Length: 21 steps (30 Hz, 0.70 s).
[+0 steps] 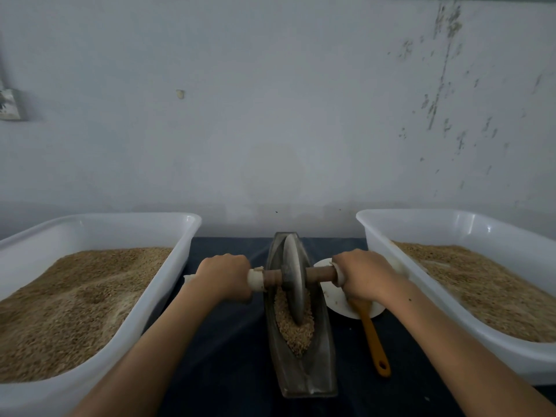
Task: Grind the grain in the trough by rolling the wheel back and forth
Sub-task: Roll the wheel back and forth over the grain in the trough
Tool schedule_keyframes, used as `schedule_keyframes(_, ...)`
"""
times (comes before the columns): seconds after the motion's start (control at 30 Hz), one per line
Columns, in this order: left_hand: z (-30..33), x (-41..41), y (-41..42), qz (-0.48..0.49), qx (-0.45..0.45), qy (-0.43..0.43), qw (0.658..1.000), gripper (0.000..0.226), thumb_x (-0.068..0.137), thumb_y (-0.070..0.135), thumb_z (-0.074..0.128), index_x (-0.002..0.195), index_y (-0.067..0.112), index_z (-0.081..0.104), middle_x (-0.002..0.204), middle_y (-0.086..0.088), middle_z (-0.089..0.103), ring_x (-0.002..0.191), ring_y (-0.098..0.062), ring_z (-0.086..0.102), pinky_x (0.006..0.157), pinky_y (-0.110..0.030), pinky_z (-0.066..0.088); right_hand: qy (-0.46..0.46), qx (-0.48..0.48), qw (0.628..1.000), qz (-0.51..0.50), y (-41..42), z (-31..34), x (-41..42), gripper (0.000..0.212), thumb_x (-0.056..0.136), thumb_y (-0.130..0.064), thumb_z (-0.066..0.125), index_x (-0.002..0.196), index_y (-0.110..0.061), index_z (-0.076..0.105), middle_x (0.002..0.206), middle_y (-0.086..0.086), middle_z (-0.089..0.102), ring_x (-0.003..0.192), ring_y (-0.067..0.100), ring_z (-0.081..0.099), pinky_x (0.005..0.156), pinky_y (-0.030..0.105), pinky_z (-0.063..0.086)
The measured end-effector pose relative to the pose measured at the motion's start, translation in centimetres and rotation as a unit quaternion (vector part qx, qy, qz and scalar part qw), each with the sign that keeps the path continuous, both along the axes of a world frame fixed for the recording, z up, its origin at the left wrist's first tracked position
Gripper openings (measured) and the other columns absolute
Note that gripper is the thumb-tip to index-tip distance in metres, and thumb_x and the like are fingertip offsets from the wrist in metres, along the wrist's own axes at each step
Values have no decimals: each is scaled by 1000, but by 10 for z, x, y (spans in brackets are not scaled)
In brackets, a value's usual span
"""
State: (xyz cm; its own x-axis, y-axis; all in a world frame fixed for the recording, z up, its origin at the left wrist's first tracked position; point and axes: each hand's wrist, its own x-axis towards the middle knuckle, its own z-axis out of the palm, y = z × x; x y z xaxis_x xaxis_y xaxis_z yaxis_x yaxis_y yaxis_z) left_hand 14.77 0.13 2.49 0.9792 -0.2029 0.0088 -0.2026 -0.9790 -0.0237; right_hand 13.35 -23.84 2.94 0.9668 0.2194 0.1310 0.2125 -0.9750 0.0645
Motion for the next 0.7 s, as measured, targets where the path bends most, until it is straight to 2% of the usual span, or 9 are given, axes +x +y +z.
schedule_keyframes(0.17, -1, 1, 2, 5, -12, 10, 1000, 34, 77, 34, 71, 106, 22, 61, 95, 2, 64, 91, -17, 62, 85, -35, 51, -7, -2, 1000, -7, 2, 0, 0, 15, 87, -17, 59, 90, -26, 49, 90, -4, 58, 84, 15, 57, 82, 30, 45)
schedule_keyframes(0.27, -4, 1, 2, 1, -17, -32, 999, 28, 79, 36, 69, 103, 23, 61, 94, 3, 65, 89, -16, 62, 83, -34, 51, -54, -12, 998, -16, 3, -9, 5, 21, 87, -14, 58, 91, -28, 43, 99, -3, 61, 95, 18, 59, 91, 34, 42)
schedule_keyframes(0.4, -8, 0, 1, 2, -11, -116, 993, 19, 81, 36, 62, 97, 25, 60, 92, 6, 64, 86, -16, 61, 70, -28, 43, -127, -9, 992, -15, 3, -19, 12, 24, 86, -16, 59, 88, -29, 39, 98, -6, 60, 96, 19, 56, 87, 35, 36)
schedule_keyframes(0.5, -10, 0, 0, 1, -17, -129, 992, 17, 82, 35, 61, 96, 25, 59, 94, 5, 65, 87, -15, 61, 71, -28, 41, -140, -1, 990, -6, 1, -20, 10, 24, 88, -18, 59, 89, -30, 38, 100, -6, 61, 97, 18, 56, 89, 35, 36)
schedule_keyframes(0.63, -8, 0, 0, 1, -5, -88, 996, 24, 81, 35, 65, 101, 23, 61, 94, 4, 64, 87, -15, 61, 74, -28, 44, -99, -4, 995, -9, 1, -14, 5, 19, 89, -18, 58, 92, -29, 42, 104, -4, 62, 99, 18, 57, 95, 36, 38)
schedule_keyframes(0.7, -5, 0, 0, 3, 5, -55, 998, 30, 79, 35, 68, 105, 21, 61, 95, 3, 64, 90, -16, 62, 77, -30, 46, -42, -10, 999, -22, 2, -7, 1, 17, 89, -18, 59, 103, -26, 52, 107, -1, 63, 101, 18, 59, 98, 36, 42)
